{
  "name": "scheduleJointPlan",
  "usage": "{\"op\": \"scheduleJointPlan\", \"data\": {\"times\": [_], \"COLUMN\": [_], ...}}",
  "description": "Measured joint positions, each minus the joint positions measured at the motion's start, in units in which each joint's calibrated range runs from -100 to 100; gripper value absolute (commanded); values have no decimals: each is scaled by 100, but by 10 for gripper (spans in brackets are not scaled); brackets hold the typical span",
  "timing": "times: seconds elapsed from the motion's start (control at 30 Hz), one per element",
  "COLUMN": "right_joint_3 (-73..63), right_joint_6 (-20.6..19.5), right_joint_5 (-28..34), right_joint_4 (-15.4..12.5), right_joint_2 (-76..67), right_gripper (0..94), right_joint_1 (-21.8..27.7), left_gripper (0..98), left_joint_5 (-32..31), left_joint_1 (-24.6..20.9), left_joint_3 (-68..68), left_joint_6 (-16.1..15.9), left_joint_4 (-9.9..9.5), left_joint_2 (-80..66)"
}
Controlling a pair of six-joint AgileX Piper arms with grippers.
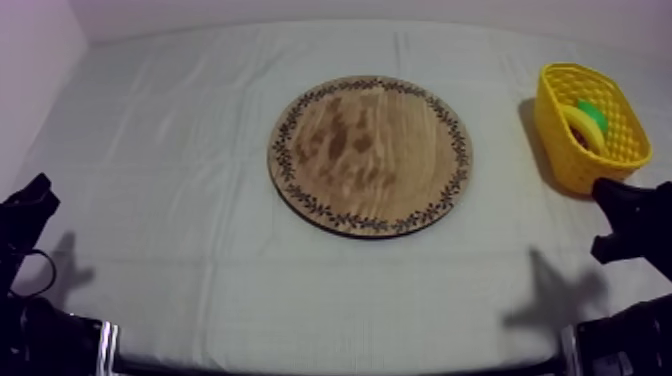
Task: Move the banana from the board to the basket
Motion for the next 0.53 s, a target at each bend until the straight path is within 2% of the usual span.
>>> {"op": "scheduleJointPlan", "data": {"times": [0.17, 0.27, 0.4, 0.53], "right_joint_3": [389, 546, 591, 596], "right_joint_6": [-533, -668, -614, -248], "right_joint_5": [-407, -799, -986, -998], "right_joint_4": [739, 1054, 1186, 1208], "right_joint_2": [-102, -102, -107, -109], "right_gripper": [5, 5, 5, 5], "right_joint_1": [-249, -279, -279, -279], "left_gripper": [1, 1, 1, 1], "left_joint_5": [0, 0, 0, 0], "left_joint_1": [0, 0, 0, 0], "left_joint_3": [0, 0, 0, 0], "left_joint_6": [0, 0, 0, 0], "left_joint_4": [0, 0, 0, 0], "left_joint_2": [0, 0, 0, 0]}}
